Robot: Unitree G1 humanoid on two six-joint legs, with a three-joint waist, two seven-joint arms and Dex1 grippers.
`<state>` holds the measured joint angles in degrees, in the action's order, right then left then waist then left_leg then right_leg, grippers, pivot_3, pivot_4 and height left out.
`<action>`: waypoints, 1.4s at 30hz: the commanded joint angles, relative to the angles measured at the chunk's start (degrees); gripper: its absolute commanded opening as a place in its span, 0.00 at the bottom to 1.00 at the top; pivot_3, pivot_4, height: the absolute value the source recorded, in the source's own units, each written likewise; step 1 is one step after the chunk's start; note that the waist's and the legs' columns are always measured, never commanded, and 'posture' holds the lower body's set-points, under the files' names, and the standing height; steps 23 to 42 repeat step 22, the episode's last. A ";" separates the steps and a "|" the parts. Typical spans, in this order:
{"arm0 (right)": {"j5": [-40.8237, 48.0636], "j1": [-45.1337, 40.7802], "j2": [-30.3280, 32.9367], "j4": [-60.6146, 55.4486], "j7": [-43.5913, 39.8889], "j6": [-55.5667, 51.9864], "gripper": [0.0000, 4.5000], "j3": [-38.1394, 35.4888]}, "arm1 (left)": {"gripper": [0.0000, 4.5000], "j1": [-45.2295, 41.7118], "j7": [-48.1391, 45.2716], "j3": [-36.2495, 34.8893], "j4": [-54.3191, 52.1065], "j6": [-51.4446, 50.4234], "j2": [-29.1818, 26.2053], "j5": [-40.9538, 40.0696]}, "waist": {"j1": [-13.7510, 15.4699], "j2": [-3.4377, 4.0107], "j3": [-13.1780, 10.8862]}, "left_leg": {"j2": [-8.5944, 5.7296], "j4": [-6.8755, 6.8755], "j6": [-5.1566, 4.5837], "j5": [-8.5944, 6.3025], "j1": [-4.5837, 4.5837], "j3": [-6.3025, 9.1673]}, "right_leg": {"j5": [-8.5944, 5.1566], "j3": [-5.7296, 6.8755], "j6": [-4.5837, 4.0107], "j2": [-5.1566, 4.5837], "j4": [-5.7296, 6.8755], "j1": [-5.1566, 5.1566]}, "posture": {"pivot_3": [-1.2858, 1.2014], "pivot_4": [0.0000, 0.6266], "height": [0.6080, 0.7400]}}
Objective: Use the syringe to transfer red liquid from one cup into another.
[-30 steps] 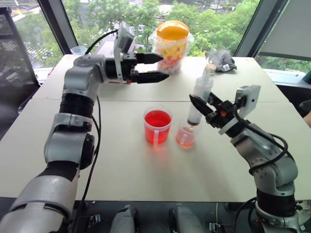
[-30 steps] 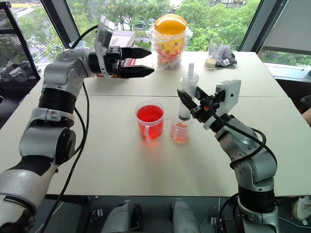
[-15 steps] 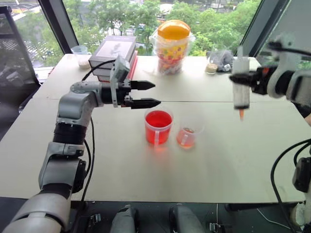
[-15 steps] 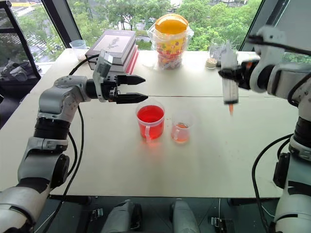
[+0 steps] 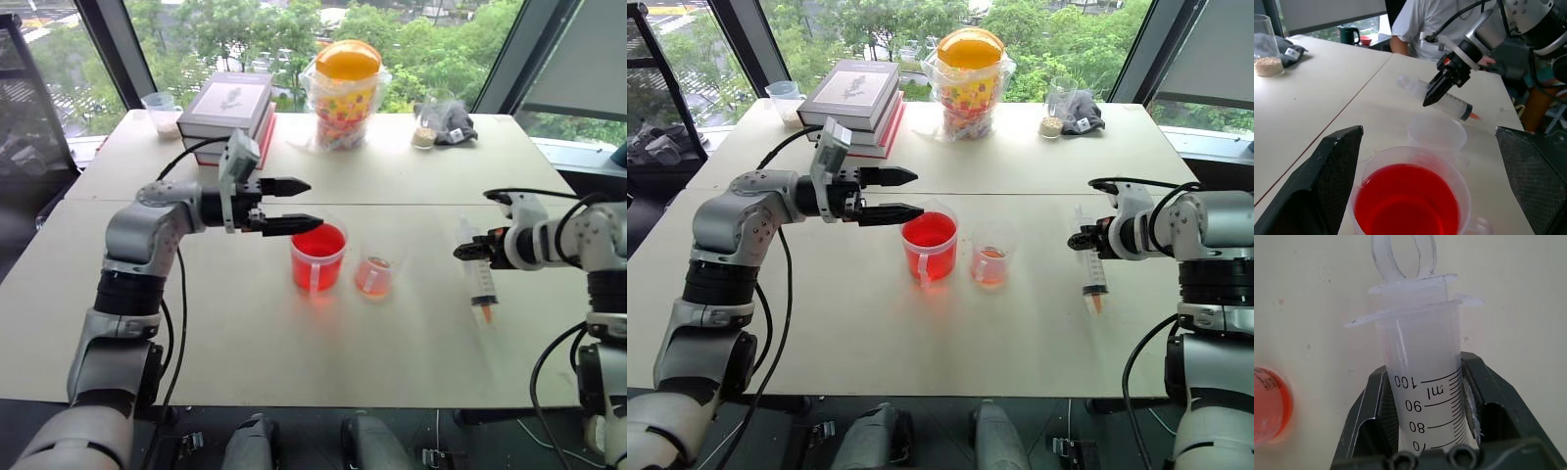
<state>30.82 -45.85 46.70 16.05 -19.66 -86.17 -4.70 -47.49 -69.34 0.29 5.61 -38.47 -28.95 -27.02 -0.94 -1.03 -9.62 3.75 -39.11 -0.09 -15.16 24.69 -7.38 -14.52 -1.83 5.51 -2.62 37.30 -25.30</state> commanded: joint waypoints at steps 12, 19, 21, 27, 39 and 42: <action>0.84 0.96 6.74 -16.39 -5.78 -1.09 0.99 -5.11 | 1.00 2.10 0.85 -0.60 -4.97 -1.68 -3.77 -3.00 | 0.08 0.01 -0.01 | 0.00 0.02 0.00 0.00 0.00 0.01 | 0.00 0.00 0.00 0.00 0.00 -0.02 | 0.52 0.24 1.00; 11.67 9.30 13.16 -39.69 -18.50 4.75 0.99 -19.19 | 1.00 3.60 0.64 -1.04 -6.44 -2.00 -6.66 -4.33 | 0.17 0.01 0.00 | 0.01 0.01 0.00 -0.01 0.01 0.03 | -0.01 0.01 0.01 0.00 -0.05 0.01 | 0.52 0.24 1.00; 14.44 14.89 14.98 -46.66 -23.18 7.00 0.99 -25.26 | 1.00 4.02 0.64 -1.30 -7.05 -2.28 -7.39 -4.85 | 0.38 0.00 0.00 | 0.01 -0.01 0.00 -0.01 0.00 0.04 | -0.01 0.01 0.01 0.00 -0.05 0.05 | 0.52 0.24 1.00; 16.00 17.58 15.28 -49.46 -24.77 7.25 0.99 -28.27 | 1.00 4.24 0.68 -1.50 -7.35 -2.55 -7.73 -5.26 | 0.38 0.00 0.00 | 0.01 -0.01 0.00 -0.01 0.00 0.07 | -0.01 0.03 0.01 -0.01 -0.05 0.06 | 0.52 0.24 1.00; 16.00 17.58 15.28 -49.46 -24.77 7.25 0.99 -28.27 | 1.00 4.24 0.68 -1.50 -7.35 -2.55 -7.73 -5.26 | 0.38 0.00 0.00 | 0.01 -0.01 0.00 -0.01 0.00 0.07 | -0.01 0.03 0.01 -0.01 -0.05 0.06 | 0.52 0.24 1.00; 16.00 17.58 15.28 -49.46 -24.77 7.25 0.99 -28.27 | 1.00 4.24 0.68 -1.50 -7.35 -2.55 -7.73 -5.26 | 0.38 0.00 0.00 | 0.01 -0.01 0.00 -0.01 0.00 0.07 | -0.01 0.03 0.01 -0.01 -0.05 0.06 | 0.52 0.24 1.00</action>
